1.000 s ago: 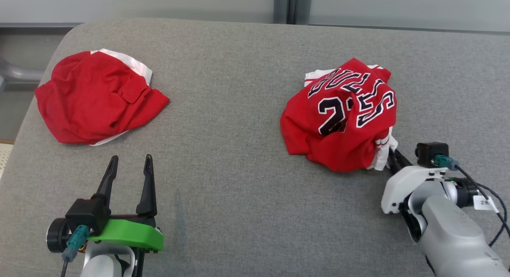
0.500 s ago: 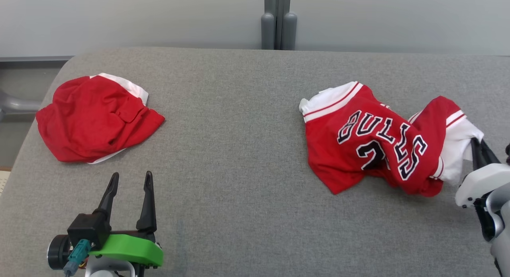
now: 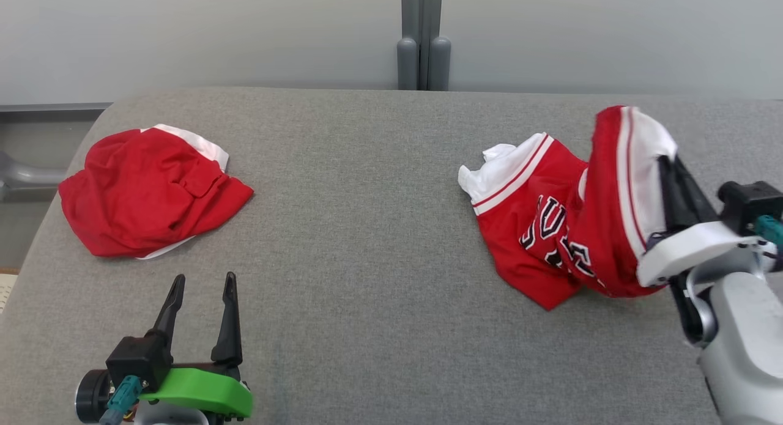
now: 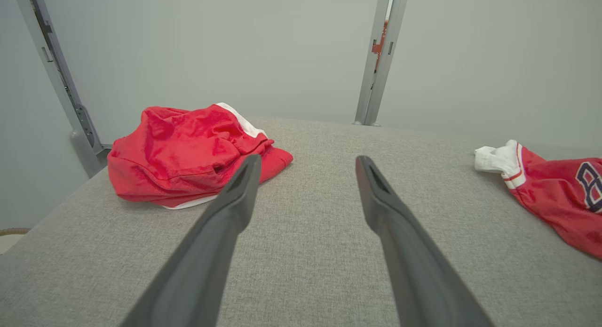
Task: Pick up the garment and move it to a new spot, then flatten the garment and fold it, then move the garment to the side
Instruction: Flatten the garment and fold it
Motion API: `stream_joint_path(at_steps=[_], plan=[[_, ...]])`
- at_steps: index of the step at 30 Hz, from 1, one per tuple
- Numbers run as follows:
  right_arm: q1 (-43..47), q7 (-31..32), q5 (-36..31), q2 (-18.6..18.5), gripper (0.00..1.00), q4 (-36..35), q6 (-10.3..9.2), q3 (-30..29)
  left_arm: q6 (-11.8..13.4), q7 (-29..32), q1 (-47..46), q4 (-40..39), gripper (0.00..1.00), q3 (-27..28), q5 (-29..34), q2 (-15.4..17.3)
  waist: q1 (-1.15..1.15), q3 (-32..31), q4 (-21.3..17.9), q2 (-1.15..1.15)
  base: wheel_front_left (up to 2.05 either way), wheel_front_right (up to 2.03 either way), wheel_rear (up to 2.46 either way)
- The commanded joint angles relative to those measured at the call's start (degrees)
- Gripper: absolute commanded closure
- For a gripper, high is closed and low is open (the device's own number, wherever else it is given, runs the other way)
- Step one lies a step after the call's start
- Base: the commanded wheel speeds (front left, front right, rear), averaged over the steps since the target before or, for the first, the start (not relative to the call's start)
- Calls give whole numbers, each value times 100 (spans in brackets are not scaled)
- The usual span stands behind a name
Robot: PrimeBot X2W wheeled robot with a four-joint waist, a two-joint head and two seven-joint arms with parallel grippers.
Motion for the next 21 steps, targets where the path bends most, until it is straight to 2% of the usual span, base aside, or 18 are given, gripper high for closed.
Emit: stream_joint_path(at_steps=[1, 10, 18, 19, 20, 21], plan=[[-70, -18, -26, 90, 100, -181, -10, 213, -15, -4, -7, -12, 0, 0, 3, 3, 0, -10, 42, 0, 0, 0, 0], [-64, -18, 63, 743, 100, -695, -10, 1841, -13, -3, -31, -5, 0, 15, -3, -4, 0, 26, 275, 0, 0, 0, 0], [115, -18, 333, 1187, 100, -269, -10, 3343, -14, -3, -107, 27, 0, -26, -6, -9, 0, 82, 495, 0, 0, 0, 0], [136, -19, 360, 1214, 84, -177, -10, 3495, -14, -4, -110, 31, 0, -33, -11, -9, 0, 89, 515, 0, 0, 0, 0], [128, -19, 386, 1231, 61, -129, -10, 3576, -14, -3, -112, 32, 0, -35, -14, -9, 0, 93, 527, 0, 0, 0, 0], [134, -19, 444, 1254, 0, -65, -10, 3648, -14, -3, -113, 33, 0, -40, -18, -10, 0, 98, 540, 0, 0, 0, 0]])
